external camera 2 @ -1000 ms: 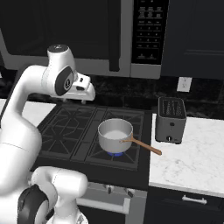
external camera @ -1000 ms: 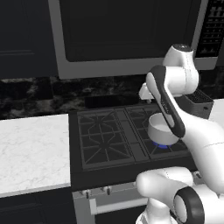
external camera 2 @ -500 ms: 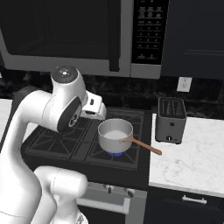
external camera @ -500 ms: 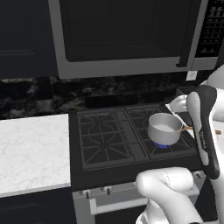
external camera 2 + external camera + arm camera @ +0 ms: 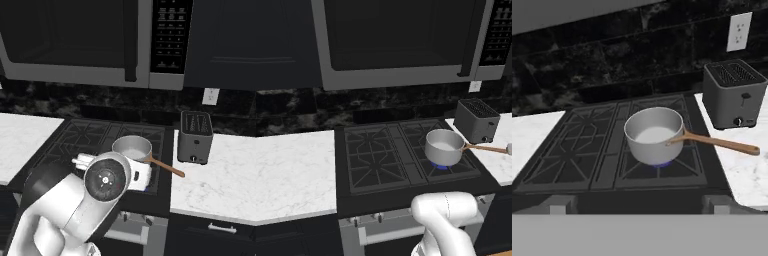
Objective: Turn off the front right burner of the stove.
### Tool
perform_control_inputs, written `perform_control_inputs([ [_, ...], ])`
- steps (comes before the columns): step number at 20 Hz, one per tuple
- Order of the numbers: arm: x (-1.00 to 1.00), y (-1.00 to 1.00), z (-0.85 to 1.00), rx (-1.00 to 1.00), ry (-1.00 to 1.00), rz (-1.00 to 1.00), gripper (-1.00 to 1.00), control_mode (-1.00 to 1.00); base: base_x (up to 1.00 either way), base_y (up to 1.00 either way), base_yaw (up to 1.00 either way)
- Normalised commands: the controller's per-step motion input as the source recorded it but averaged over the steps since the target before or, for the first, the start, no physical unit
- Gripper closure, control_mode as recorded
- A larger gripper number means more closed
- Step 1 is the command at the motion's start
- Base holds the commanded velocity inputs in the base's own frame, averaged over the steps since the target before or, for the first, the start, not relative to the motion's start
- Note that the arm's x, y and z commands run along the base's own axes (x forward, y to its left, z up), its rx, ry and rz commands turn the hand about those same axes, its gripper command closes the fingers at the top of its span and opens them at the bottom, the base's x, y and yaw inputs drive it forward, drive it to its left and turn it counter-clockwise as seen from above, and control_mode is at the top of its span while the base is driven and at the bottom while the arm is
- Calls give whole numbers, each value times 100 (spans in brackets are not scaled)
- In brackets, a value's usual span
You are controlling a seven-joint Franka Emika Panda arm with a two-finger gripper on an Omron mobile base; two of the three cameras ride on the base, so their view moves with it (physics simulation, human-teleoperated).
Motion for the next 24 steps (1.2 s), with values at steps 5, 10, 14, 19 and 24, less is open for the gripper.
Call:
perform_control_inputs([
  [5,-100,-100,-57,1,-47,15,-100,-100,0,0,0],
  [10,-31,-48,-93,-2,-64,40,-100,-100,0,0,0],
  [14,0,-4,-100,-28,-62,29,-100,-100,0,0,0],
  [19,34,43,-100,-43,-43,7,-100,-100,0,0,0],
  [24,68,83,-83,-26,-21,-20,-100,-100,0,0,0],
])
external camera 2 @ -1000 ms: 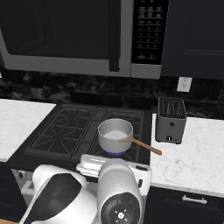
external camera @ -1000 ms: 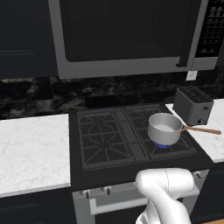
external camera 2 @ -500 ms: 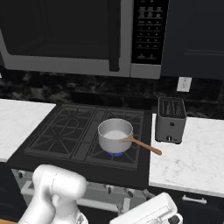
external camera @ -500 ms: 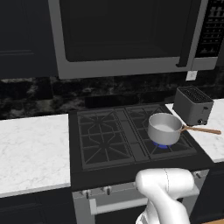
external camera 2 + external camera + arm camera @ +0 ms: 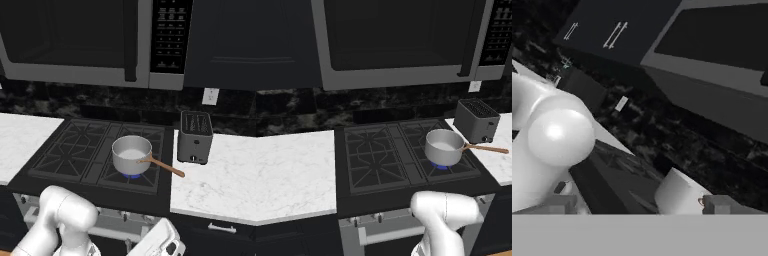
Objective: Turn off the front right burner of the stove.
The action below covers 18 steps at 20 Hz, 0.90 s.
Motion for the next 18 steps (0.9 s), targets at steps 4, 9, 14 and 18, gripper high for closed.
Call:
perform_control_inputs([
  [4,40,90,-83,-39,-14,-54,-100,-100,0,0,0],
  [9,32,33,-51,-18,-4,-55,-100,-100,0,0,0],
  [14,26,0,0,0,0,-3,-100,-100,0,0,0],
  [18,11,-20,-4,0,0,8,-100,-100,0,0,0],
])
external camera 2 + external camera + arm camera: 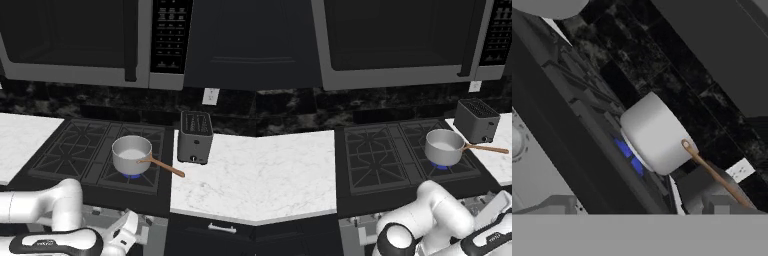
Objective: Turn off the front right burner of the stove.
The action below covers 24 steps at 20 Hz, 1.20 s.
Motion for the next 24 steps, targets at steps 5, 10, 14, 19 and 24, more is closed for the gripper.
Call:
perform_control_inputs([
  [5,-1,-65,-25,0,-1,4,-100,-100,0,0,0],
  [10,-4,-50,-23,4,-1,0,-100,-100,0,0,0],
  [14,-3,-28,-10,8,-2,0,-100,-100,0,0,0],
  [19,-3,-25,-40,11,-1,1,-100,-100,0,0,0],
  [24,1,-1,-7,17,0,0,-100,-100,0,0,0],
])
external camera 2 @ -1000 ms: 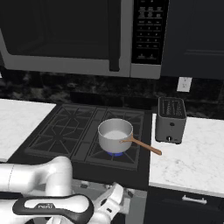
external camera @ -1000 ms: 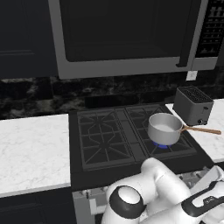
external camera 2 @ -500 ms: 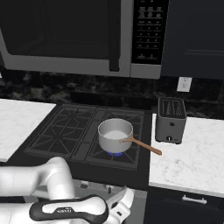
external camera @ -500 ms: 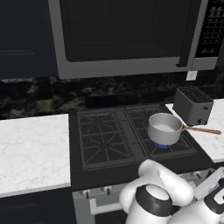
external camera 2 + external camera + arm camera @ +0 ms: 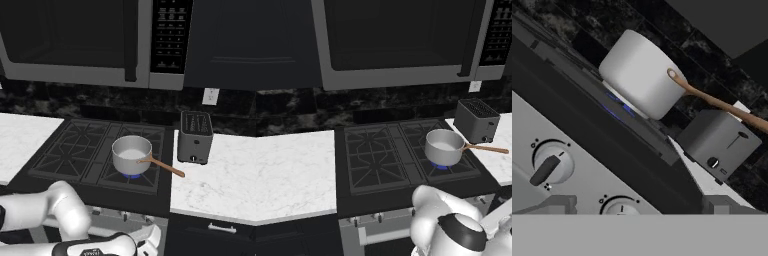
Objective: Turn off the front right burner of the stove.
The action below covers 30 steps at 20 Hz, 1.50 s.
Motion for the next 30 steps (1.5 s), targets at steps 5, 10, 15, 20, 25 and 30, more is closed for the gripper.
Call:
perform_control_inputs([
  [5,10,0,-1,2,0,0,-100,-100,0,0,0],
  [10,15,0,0,0,0,0,-100,-100,0,0,0],
  [15,16,8,0,0,0,0,-100,-100,0,0,0],
  [20,12,0,0,3,0,0,-100,-100,0,0,0],
  [25,15,0,0,4,0,0,-100,-100,0,0,0],
  [30,17,0,-4,6,0,0,-100,-100,0,0,0],
])
